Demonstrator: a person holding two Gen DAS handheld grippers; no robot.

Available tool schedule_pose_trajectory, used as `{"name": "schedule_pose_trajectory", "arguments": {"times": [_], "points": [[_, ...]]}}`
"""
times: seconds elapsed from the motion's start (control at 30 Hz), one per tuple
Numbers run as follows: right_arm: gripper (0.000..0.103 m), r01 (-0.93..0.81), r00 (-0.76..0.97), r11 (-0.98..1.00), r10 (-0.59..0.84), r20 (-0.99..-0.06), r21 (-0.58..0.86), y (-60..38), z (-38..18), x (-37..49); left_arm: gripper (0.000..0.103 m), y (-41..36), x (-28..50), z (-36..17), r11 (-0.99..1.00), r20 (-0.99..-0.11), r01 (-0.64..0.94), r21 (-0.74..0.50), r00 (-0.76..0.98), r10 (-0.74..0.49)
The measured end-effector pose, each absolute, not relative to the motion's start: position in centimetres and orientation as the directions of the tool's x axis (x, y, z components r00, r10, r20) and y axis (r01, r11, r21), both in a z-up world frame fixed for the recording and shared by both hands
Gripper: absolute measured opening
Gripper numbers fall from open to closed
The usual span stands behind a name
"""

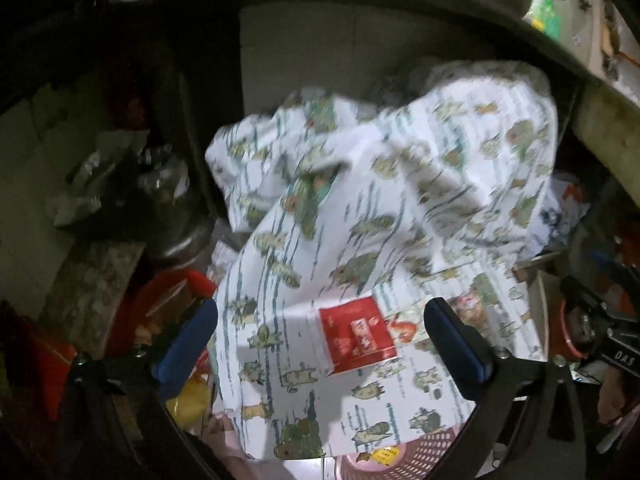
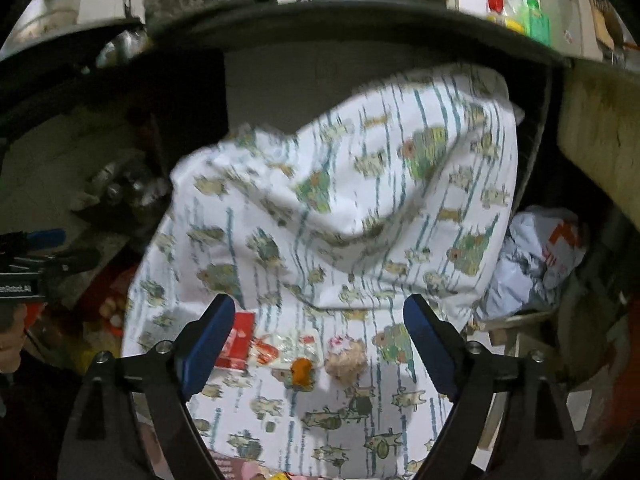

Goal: Collect trash
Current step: 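Raise both open tools back over the cloth toward the remaining trash, then lower the right tool onto the crumpled brown tissue and close on it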

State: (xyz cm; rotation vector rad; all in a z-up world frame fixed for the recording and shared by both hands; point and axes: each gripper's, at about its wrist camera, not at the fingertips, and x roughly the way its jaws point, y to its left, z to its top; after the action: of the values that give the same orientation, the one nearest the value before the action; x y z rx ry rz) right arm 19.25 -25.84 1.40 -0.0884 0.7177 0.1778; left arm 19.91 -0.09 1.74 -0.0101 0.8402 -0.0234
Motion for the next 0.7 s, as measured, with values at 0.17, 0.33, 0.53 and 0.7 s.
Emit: {"name": "schedule_pose_trajectory", "arguments": {"times": [0.17,0.33,0.53,0.7], "points": [[0.088,-0.115,0.689,0.993,0.055,-0.723,-0.034,-27.3,-3.2,21.4,0.102,0.1,22.0,-2.9,1.000,-0.834,0.022,0.003,0.552,-0.010],[0.088,-0.024,0.609,0.999,0.045,-0.792,0.038,-29.3,-6.1,23.6,0.102,1.4,23.4,-5.7,0.995,-0.892,-0.025,-0.094,0.445,-0.073],[0.088,0.046,0.537,0.994,0.057,-0.842,0.097,-30.3,-8.4,25.0,0.102,1.9,23.7,-7.5,0.995,-0.918,-0.066,-0.079,0.393,-0.047],[0.088,0.038,0.509,0.990,0.100,-0.855,0.139,-30.2,-8.7,25.6,0.102,1.9,23.9,-8.2,0.996,-0.927,-0.070,-0.060,0.375,-0.030]]}}
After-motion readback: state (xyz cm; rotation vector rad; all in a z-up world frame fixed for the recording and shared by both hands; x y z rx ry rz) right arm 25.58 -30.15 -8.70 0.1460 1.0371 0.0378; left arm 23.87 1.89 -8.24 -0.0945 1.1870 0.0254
